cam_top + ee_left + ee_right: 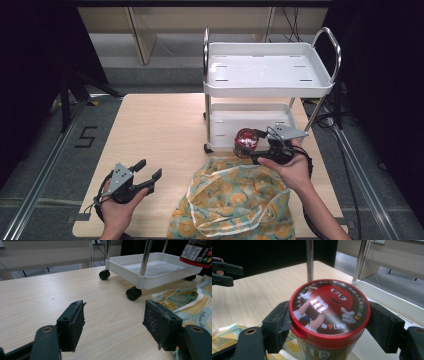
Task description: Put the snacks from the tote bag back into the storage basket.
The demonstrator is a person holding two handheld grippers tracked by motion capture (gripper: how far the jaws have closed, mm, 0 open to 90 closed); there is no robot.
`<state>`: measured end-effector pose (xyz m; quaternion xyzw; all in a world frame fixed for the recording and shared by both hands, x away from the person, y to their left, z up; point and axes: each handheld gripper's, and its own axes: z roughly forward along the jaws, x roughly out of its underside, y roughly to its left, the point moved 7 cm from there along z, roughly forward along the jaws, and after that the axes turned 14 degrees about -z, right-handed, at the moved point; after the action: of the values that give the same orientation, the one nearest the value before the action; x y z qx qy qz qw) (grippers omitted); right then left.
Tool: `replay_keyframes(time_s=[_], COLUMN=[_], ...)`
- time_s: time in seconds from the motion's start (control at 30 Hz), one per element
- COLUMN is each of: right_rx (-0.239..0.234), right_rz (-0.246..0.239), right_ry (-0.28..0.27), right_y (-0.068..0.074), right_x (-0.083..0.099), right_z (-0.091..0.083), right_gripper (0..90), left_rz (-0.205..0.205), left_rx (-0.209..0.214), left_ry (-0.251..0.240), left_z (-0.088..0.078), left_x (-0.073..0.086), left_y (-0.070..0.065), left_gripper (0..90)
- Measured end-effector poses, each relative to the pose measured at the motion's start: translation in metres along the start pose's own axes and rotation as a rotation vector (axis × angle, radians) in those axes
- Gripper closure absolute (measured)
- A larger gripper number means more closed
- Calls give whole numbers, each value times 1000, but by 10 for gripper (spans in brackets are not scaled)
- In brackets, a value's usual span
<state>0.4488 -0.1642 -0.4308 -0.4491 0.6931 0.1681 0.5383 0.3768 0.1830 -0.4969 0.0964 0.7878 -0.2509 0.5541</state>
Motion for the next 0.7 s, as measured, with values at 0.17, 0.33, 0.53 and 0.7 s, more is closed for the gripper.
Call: replay_keyframes(time_s=[0.17,0.33,0.53,0.7], right_rx=[-17,-6,-13,-1], right_rz=[-12,-8,5,-22], right_ry=[12,19,30,33], right_y=[-1,-3,-3,-5], right_x=[1,1,1,1], right_z=[1,0,1,4], right_gripper=[261,262,262,262], left_rz=[-2,-2,-4,-3], left_rx=[0,0,-1,-1], left_ry=[0,1,1,2], left_z=[0,0,0,0], left_x=[0,0,0,0], left_y=[0,0,0,0], left_gripper=[324,324,324,324])
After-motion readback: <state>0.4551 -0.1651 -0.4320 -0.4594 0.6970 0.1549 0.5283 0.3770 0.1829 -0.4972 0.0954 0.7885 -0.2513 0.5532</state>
